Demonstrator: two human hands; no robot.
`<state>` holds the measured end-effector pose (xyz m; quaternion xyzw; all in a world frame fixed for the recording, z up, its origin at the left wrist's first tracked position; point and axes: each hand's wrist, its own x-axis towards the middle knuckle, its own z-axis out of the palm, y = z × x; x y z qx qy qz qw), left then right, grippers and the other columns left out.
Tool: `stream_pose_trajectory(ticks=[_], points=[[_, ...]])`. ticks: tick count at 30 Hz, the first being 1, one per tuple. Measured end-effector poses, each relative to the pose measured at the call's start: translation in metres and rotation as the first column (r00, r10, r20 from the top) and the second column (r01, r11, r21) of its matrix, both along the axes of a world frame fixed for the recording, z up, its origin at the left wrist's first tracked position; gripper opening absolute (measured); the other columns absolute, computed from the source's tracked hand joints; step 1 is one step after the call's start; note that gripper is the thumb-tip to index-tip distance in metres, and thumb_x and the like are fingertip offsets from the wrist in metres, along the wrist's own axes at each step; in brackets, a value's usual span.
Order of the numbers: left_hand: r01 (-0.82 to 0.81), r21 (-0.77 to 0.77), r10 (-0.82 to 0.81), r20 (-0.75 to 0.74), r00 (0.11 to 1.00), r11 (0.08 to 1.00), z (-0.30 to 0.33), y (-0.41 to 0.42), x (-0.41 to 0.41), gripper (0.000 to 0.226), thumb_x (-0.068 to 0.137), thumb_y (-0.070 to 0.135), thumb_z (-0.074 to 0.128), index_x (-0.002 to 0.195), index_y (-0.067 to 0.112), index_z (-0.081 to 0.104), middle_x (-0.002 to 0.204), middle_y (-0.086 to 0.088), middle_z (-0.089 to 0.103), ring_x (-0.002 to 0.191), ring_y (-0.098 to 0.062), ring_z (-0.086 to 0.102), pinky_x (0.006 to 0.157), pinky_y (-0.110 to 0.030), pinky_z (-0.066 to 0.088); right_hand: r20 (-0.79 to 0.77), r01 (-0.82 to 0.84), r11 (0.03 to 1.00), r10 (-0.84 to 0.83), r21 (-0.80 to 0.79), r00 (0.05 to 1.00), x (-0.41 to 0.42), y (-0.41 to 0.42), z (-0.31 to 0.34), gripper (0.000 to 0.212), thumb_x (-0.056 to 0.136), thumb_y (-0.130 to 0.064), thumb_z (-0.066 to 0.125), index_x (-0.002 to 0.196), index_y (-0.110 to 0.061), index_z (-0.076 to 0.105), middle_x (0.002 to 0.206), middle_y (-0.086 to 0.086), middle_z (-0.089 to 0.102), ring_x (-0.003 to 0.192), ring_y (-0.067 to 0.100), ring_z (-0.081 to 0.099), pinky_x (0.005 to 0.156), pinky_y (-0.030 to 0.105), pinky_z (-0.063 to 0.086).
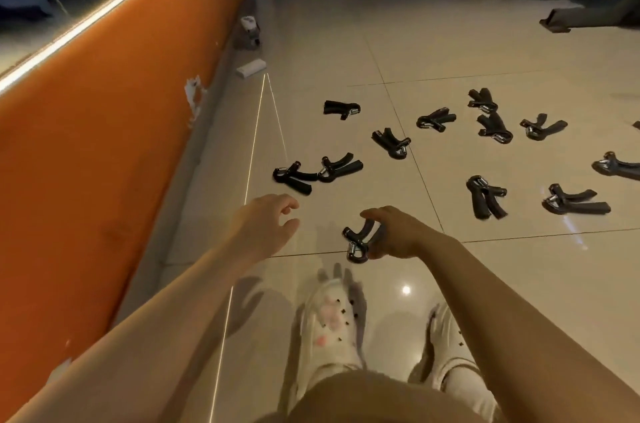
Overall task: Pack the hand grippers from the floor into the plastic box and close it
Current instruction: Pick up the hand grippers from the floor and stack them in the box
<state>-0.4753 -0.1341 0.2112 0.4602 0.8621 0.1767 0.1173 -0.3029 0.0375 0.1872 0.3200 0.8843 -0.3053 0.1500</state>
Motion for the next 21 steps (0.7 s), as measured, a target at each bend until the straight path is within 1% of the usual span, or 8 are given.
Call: stream_pose_trajectory(ticks=[3,7,9,14,15,17,19,21], points=[[-0.021,-0.028,0.023,0.073,0.997,0.999,-0.034,0.018,-0.021,0.033,0.088,0.032,0.057,0.121,0.025,0.057,0.113,0.008,0.060,0.104,-0.011,0.055,0.093,-0.037,0.046,0.072,0.003,1.000,-0.003,0.007,0.997,-0.015,0.018,-0.042,0.085,0.077,-0.028,0.076,0.146,-0.026,0.027,0.150,0.008,0.026,0.132,0.030,0.034,0.108,0.039,0.034],[-0.014,-0.046,0.018,0.102,0.995,0.999,-0.085,0.058,-0.062,0.034,0.090,0.030,0.057,0.124,0.023,0.055,0.115,0.008,0.058,0.105,-0.009,0.054,0.089,-0.024,0.040,0.156,0.014,0.998,-0.024,0.068,0.987,-0.045,0.052,-0.101,0.079,0.083,-0.019,0.065,0.148,-0.030,0.021,0.156,0.007,0.012,0.139,0.032,0.021,0.109,0.044,0.032],[-0.004,-0.072,0.013,0.127,0.992,0.997,-0.107,0.079,-0.083,0.036,0.090,0.029,0.057,0.126,0.022,0.053,0.117,0.004,0.058,0.104,-0.010,0.053,0.088,-0.023,0.040,0.215,0.011,0.994,-0.034,0.105,0.976,-0.053,0.069,-0.125,0.078,0.085,-0.017,0.061,0.148,-0.032,0.017,0.157,0.005,0.008,0.140,0.032,0.018,0.107,0.044,0.032],[0.013,-0.139,0.015,0.200,0.980,0.990,-0.159,0.127,-0.124,0.044,0.090,0.027,0.057,0.133,0.022,0.047,0.133,0.003,0.048,0.118,-0.016,0.049,0.100,-0.034,0.041,0.317,-0.084,0.982,0.027,0.168,0.948,-0.068,0.110,-0.170,0.082,0.085,-0.023,0.061,0.150,-0.032,0.010,0.158,0.004,-0.001,0.142,0.030,0.012,0.107,0.043,0.032],[0.035,-0.141,-0.005,0.208,0.978,0.989,-0.168,0.135,-0.130,0.045,0.090,0.028,0.057,0.133,0.021,0.047,0.135,0.002,0.047,0.118,-0.018,0.049,0.100,-0.037,0.041,0.322,-0.108,0.978,0.046,0.178,0.945,-0.072,0.117,-0.177,0.083,0.085,-0.023,0.062,0.150,-0.032,0.010,0.158,0.005,-0.003,0.143,0.030,0.010,0.108,0.043,0.031],[0.073,-0.110,-0.048,0.216,0.975,0.991,-0.187,0.147,-0.140,0.050,0.085,0.032,0.055,0.132,0.018,0.050,0.133,-0.003,0.049,0.115,-0.023,0.053,0.095,-0.044,0.046,0.337,-0.181,0.967,0.113,0.177,0.935,-0.079,0.130,-0.190,0.084,0.084,-0.027,0.064,0.149,-0.033,0.010,0.158,0.004,-0.004,0.143,0.030,0.009,0.109,0.044,0.031],[0.093,-0.130,-0.071,0.165,0.984,0.987,-0.207,0.157,-0.151,0.057,0.079,0.032,0.055,0.134,0.014,0.050,0.135,-0.010,0.050,0.121,-0.030,0.049,0.095,-0.049,0.045,0.358,-0.292,0.944,0.221,0.156,0.907,-0.086,0.140,-0.200,0.083,0.083,-0.033,0.067,0.148,-0.034,0.015,0.157,0.002,-0.003,0.142,0.029,0.012,0.108,0.043,0.033],[0.088,-0.218,-0.071,0.083,0.994,0.972,-0.222,0.168,-0.162,0.062,0.083,0.029,0.060,0.141,0.016,0.041,0.145,-0.012,0.040,0.133,-0.030,0.036,0.106,-0.047,0.037,0.351,-0.363,0.921,0.296,0.142,0.888,-0.089,0.149,-0.206,0.078,0.081,-0.038,0.067,0.145,-0.035,0.022,0.156,0.000,0.002,0.140,0.026,0.017,0.105,0.041,0.036]])
